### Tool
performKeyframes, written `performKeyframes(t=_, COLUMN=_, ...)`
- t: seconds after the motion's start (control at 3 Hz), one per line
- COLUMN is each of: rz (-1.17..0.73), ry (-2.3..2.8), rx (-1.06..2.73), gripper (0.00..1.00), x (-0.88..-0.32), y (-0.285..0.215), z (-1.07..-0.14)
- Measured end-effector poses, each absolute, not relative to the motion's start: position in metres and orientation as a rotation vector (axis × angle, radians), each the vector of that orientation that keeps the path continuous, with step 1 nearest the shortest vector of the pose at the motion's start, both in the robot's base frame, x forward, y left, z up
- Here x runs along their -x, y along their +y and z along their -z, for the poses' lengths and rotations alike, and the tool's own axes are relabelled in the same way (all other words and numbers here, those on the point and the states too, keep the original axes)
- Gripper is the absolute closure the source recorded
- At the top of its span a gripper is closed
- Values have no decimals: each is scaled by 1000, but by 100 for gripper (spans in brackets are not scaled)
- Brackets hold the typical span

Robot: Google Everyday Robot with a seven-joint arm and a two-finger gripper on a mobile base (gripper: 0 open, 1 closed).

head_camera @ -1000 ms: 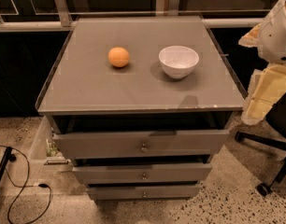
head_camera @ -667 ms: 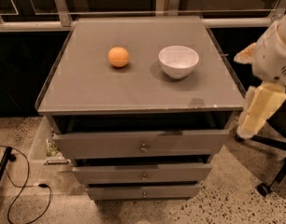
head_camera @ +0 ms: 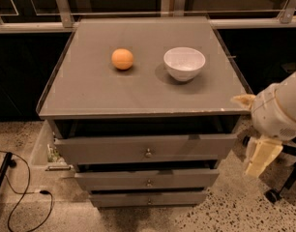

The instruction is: Open top drawer

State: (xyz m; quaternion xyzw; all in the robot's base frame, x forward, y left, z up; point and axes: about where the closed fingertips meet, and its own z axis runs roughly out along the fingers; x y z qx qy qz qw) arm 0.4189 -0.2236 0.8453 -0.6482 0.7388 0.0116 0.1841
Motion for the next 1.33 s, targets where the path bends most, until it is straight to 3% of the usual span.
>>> performKeyframes(t=0.67, rz=-30, ry=1933, rx=1903, gripper=0, x=-418, y=-227, z=-758)
performKeyframes(t=1.33, rz=-40, ry=1929, rx=1877, gripper=0, x=-423, y=-223, z=-734)
